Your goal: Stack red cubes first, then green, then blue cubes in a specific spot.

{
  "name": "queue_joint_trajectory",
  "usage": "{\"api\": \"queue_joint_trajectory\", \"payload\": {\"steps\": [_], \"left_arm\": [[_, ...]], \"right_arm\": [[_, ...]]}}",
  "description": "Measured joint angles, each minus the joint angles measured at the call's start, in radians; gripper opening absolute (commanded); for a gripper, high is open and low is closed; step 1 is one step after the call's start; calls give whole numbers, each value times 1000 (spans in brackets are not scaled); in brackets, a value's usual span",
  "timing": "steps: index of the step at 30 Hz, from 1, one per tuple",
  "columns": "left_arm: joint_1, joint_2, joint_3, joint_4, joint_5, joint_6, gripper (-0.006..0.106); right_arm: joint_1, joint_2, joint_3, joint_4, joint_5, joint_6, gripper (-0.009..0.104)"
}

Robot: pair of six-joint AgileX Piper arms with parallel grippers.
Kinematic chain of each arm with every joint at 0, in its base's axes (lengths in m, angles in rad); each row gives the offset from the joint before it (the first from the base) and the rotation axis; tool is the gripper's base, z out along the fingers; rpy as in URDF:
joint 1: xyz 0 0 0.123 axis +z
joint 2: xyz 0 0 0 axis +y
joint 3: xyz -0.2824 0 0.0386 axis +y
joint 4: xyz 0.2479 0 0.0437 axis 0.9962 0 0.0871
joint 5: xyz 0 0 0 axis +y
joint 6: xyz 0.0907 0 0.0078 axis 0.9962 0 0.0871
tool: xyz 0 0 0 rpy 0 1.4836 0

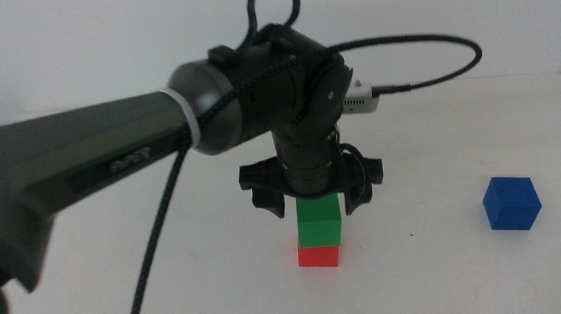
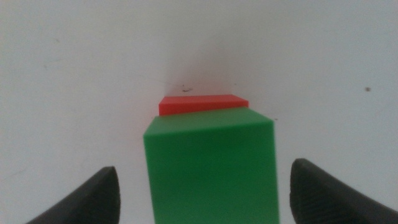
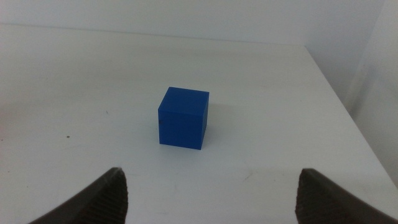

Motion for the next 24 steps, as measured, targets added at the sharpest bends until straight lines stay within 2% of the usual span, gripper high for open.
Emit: {"api": "queue_joint_trajectory", "payload": {"steps": [7, 12, 17, 24], "left_arm": [[0, -81, 0, -11, 34, 5, 94], [0, -195, 0, -15, 66, 67, 94], [8, -341, 0, 53, 86, 236, 93], [127, -586, 0, -35, 106, 535, 93]], "right_arm": [[0, 0, 0, 0, 0, 0, 92], [0, 0, 0, 0, 0, 0, 92], [0, 0, 0, 0, 0, 0, 92], [0, 0, 0, 0, 0, 0, 92]]}}
